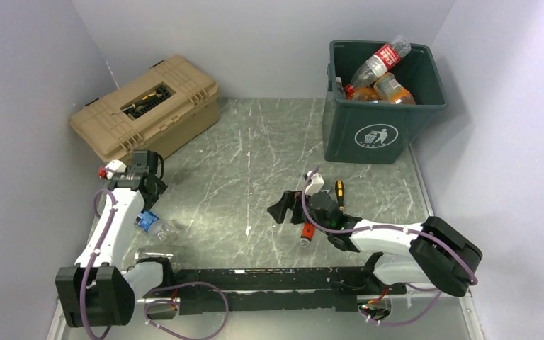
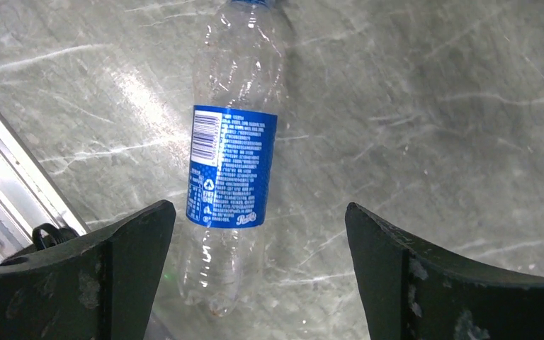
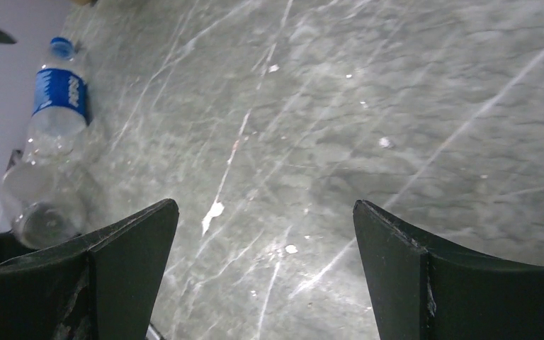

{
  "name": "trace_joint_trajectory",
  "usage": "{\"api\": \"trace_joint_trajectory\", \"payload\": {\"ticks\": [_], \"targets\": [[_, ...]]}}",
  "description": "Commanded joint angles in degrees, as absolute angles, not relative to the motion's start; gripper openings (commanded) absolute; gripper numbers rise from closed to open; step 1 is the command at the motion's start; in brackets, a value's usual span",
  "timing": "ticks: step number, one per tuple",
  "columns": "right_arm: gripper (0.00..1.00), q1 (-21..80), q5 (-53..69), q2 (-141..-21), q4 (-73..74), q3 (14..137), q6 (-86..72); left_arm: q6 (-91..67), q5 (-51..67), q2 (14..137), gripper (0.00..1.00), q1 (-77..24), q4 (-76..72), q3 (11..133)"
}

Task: Put the plastic bottles in the bin
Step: Place the plastic bottle in the trash bin, then pick up the plastic bottle at the center of the board.

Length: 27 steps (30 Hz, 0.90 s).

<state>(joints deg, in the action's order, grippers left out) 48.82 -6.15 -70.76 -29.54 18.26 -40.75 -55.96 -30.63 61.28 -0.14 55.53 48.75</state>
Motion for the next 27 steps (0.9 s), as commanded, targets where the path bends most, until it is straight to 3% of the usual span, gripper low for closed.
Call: {"api": "trace_joint_trajectory", "payload": {"ticks": [1, 17, 27], "targets": [[1.0, 50.98, -5.13, -70.08, -34.71, 19.76, -41.37, -59.45, -29.06, 66.05, 0.96, 2.89, 53.06, 49.72], [1.0, 52.06, -6.53, -62.12, -34.99, 15.21, -43.35, -56.51, -21.44, 76.04, 1.0, 10.28, 39.6, 42.28], [1.0, 52.12, -6.11, -62.32, -33.9, 17.87, -42.71, -54.36, -18.35, 75.96, 0.83, 9.92, 37.68, 40.56]]}}
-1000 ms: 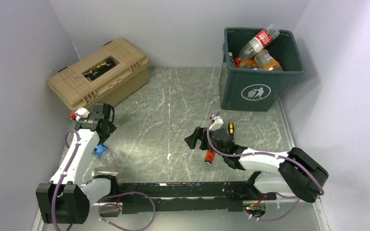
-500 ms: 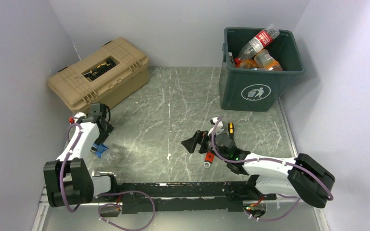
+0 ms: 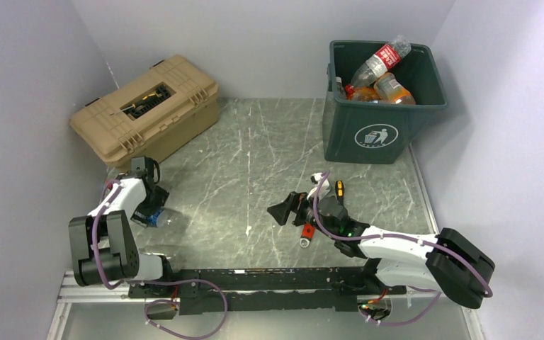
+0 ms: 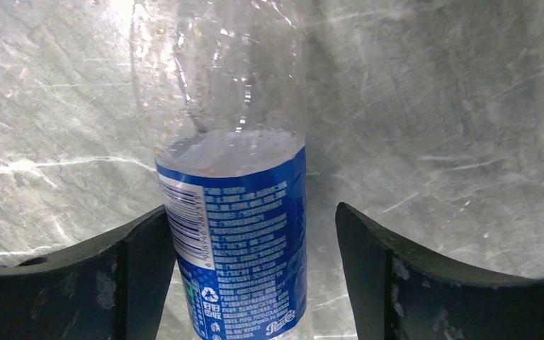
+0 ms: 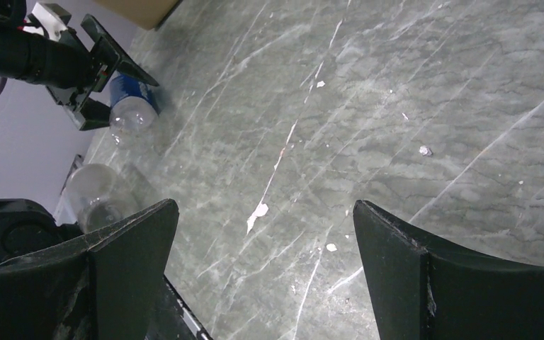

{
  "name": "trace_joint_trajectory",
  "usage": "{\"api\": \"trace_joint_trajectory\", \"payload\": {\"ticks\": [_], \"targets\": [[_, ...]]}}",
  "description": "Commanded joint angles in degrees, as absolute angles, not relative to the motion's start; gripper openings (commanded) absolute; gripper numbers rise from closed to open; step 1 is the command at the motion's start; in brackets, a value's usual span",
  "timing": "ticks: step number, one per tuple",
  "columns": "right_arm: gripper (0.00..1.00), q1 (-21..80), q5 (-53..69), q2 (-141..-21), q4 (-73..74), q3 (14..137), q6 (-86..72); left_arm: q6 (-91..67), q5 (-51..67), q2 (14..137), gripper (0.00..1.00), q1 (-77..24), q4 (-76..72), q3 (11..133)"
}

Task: Put the plastic bottles in the bin
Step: Pick up the plastic bottle at the center of the board.

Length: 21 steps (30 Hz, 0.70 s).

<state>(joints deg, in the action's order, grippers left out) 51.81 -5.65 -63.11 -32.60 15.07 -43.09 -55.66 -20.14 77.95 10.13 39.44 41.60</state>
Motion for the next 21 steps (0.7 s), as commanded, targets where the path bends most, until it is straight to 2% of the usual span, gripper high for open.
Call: {"api": "trace_joint_trajectory", "payload": {"ticks": [1, 8, 11, 15, 21], "targets": [[1.0, 52.12, -6.21, -61.85, -33.47, 18.26, -42.47, -53.83, -18.1, 75.52, 0.8, 9.42, 37.39, 40.36], [0.99, 52.12, -7.08, -59.25, -27.96, 21.04, -39.15, -52.21, -16.28, 69.42, 0.55, 0.7, 38.45, 38.92], [0.99, 52.2, -8.92, -55.91, -26.11, 20.54, -38.13, -48.67, -11.09, 64.84, 0.51, -2.29, 37.82, 39.1], [0.99, 52.21, -12.55, -51.34, -21.28, 21.6, -35.19, -47.58, -11.64, 62.36, 0.45, -12.43, 40.23, 44.65], [0.99, 52.15, -16.02, -42.12, -14.21, 24.16, -30.01, -30.69, 1.71, 62.96, 0.48, -17.84, 34.35, 55.92]]}}
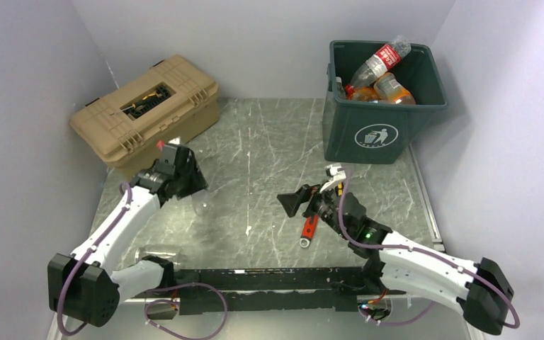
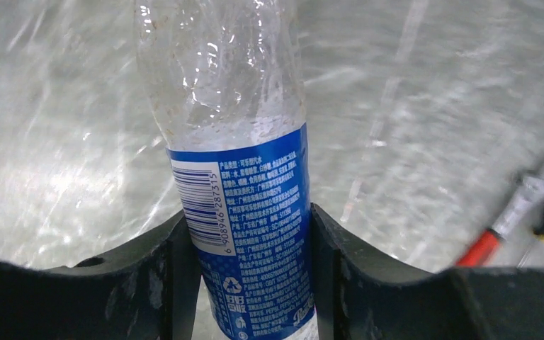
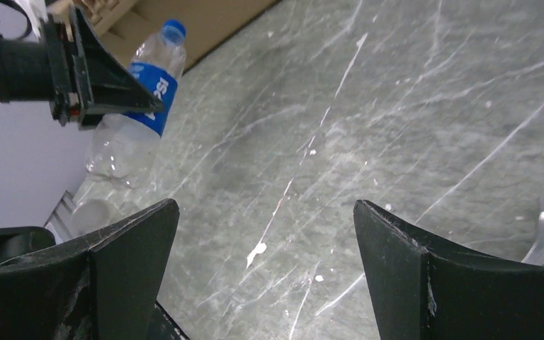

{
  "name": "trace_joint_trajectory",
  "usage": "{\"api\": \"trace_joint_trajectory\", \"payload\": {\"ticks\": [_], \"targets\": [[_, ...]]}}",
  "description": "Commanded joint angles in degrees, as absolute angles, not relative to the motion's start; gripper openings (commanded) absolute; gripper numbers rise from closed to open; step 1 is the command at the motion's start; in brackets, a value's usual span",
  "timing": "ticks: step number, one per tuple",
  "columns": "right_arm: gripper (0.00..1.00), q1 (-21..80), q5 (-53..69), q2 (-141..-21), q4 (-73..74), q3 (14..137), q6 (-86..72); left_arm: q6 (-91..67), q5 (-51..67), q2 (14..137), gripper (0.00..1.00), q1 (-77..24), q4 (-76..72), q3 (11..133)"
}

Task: Put the plastic bottles in the bin
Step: Pick up the plastic bottle at the center of the board.

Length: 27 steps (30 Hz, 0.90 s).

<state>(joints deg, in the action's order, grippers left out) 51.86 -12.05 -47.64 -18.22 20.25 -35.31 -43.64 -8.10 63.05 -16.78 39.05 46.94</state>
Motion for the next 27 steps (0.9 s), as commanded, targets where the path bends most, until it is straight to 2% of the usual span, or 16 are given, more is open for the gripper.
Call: {"api": "trace_joint_trajectory", "payload": {"ticks": [1, 6, 10, 15, 20, 25, 27], "targets": [[0.99, 52.12, -16.09, -41.08, -13.01, 25.09, -28.54, -27.25, 4.73, 63.49, 0.48, -17.92, 33.98, 58.58], [0.99, 52.12, -15.76, -37.7, -4.37, 31.19, -23.46, -13.66, 21.25, 63.01, 0.49, -17.93, 26.22, 64.4], [0.99, 52.12, -14.94, -36.77, -2.53, 32.87, -23.89, -7.27, 27.49, 62.05, 0.5, -21.32, 24.85, 65.95], [0.98, 52.12, -12.72, -39.5, -1.42, 35.25, -25.31, -6.3, 35.22, 52.84, 0.49, -23.05, 11.14, 53.96], [0.98, 52.12, -12.27, -42.75, -5.14, 36.86, -26.96, -7.5, 38.71, 45.31, 0.49, -23.38, 3.48, 48.1], [1.0, 52.21, -1.88, -40.48, -20.67, 34.28, -27.79, -6.47, 41.22, 42.22, 0.49, -23.47, 3.29, 47.56], [1.0, 52.25, -0.48, -40.43, -22.56, 35.21, -27.52, -6.84, 42.32, 41.21, 0.48, -23.47, 1.93, 46.96]]}}
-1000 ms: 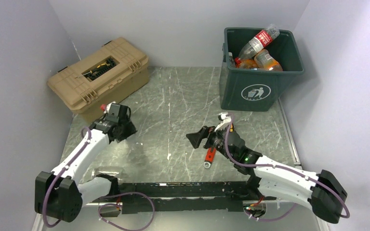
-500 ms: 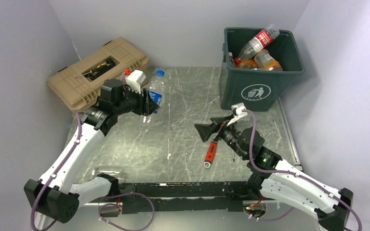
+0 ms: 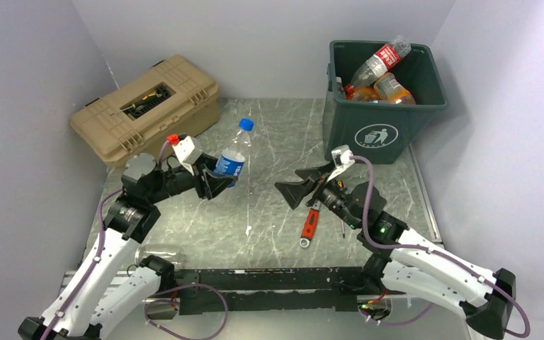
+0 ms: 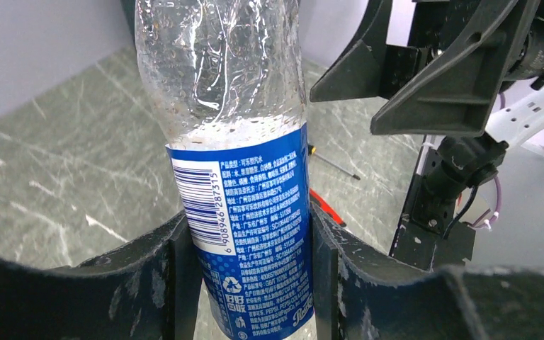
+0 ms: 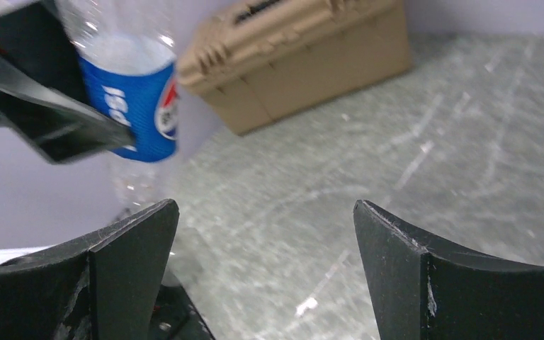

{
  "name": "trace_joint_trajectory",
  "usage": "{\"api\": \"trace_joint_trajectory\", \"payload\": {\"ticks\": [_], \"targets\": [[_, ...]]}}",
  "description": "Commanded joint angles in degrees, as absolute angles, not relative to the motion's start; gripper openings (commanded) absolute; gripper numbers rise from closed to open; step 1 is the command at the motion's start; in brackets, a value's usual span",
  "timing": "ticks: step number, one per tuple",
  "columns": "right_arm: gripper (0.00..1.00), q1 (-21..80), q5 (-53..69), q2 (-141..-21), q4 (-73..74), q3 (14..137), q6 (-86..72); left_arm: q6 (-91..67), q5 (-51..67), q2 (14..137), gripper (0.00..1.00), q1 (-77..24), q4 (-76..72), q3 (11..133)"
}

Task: Put the plastic bottles in the bin
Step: Pick up the plastic bottle at the center of the board.

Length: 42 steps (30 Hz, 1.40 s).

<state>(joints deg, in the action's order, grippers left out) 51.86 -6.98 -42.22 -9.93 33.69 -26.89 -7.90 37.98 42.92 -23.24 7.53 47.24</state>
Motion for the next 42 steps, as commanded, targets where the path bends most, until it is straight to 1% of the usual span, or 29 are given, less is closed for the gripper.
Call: {"api": "trace_joint_trajectory", "payload": {"ticks": [1, 4, 7, 11, 16, 23, 30, 31, 32, 37, 42], "targets": [[1.0, 52.21, -0.29, -40.45, -23.34, 35.77, -27.09, -7.38, 42.77, 40.81, 0.48, -23.47, 0.75, 46.29], [1.0, 52.28, -0.26, -40.05, -26.66, 37.37, -25.71, -8.61, 44.27, 40.34, 0.47, -23.47, -2.64, 44.76], [1.0, 52.38, 1.31, -41.04, -27.78, 40.42, -24.73, -8.5, 44.51, 40.18, 0.47, -23.47, -2.47, 44.95], [1.0, 52.38, 0.18, -47.31, -23.48, 47.9, -23.38, -8.35, 45.78, 39.04, 0.46, -23.47, -3.82, 44.13], [1.0, 52.47, 2.94, -51.89, -28.83, 50.77, -24.3, -7.75, 45.95, 38.41, 0.45, -23.47, -2.79, 44.06], [1.0, 52.47, 6.5, -59.13, -28.86, 58.08, -26.4, -8.06, 46.69, 38.29, 0.45, -23.47, -3.42, 43.68], [0.94, 52.45, 9.54, -64.86, -27.39, 63.73, -29.51, -7.57, 46.02, 37.49, 0.45, -23.53, -3.23, 43.51], [0.92, 52.42, 9.79, -65.77, -26.77, 64.49, -29.86, -7.63, 46.07, 37.37, 0.45, -23.55, -3.25, 43.51], [0.88, 52.46, 10.06, -66.63, -26.15, 65.52, -30.19, -7.59, 46.08, 37.31, 0.45, -23.55, -3.21, 43.51], [0.67, 52.47, 11.19, -69.42, -24.77, 67.75, -31.82, -7.3, 45.1, 36.71, 0.45, -23.55, -2.55, 43.52], [0.43, 52.47, 10.81, -69.65, -24.71, 67.61, -32.46, -7.29, 45.24, 36.47, 0.45, -23.61, -2.57, 43.49]]}}
